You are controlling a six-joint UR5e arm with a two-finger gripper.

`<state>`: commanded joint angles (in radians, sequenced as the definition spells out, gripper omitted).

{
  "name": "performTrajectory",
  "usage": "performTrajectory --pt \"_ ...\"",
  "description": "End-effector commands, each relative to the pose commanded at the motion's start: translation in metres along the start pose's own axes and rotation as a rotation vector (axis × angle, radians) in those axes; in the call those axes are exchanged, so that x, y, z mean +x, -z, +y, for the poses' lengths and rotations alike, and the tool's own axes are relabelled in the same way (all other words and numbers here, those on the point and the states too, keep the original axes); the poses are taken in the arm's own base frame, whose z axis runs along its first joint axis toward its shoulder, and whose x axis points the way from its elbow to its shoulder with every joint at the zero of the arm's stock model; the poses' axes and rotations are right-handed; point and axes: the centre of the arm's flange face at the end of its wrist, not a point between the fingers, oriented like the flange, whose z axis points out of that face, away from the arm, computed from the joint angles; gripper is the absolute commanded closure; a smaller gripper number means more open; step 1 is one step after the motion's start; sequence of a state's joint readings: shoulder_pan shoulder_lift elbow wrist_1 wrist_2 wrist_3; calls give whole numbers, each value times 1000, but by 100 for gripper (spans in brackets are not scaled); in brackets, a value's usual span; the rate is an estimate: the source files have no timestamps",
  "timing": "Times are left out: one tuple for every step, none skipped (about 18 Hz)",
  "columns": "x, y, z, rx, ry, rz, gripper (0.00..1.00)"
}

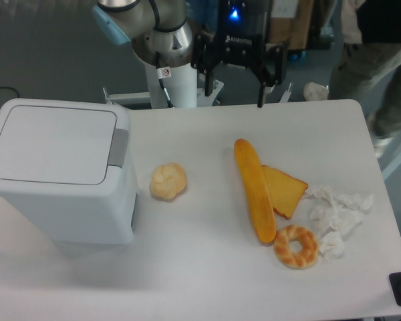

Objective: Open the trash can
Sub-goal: 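Move the open gripper down toward the trash can lid edge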

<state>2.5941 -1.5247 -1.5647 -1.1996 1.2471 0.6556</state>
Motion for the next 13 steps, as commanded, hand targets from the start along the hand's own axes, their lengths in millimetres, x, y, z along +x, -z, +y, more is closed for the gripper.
performTrajectory --pt "4 -3 -3 2 37 4 0" --pt "9 -6 -6 6 70 11 0" --pt "10 -11 -8 13 111 27 0" --pt "14 -13 -11 26 151 54 0" --pt "18 -18 -12 26 192 76 0" --pt "19 -22 -13 20 230 80 0" --pt "19 -23 -13 18 254 83 0" --pt "21 -28 -13 10 272 91 0" --pt "24 -31 -16 9 292 103 0" --pt "27 -35 -17 3 320 113 0" --pt "28 -38 -18 -1 339 121 0" --pt "33 -40 -20 0 346 135 0" --pt "37 -44 -22 -1 353 158 0"
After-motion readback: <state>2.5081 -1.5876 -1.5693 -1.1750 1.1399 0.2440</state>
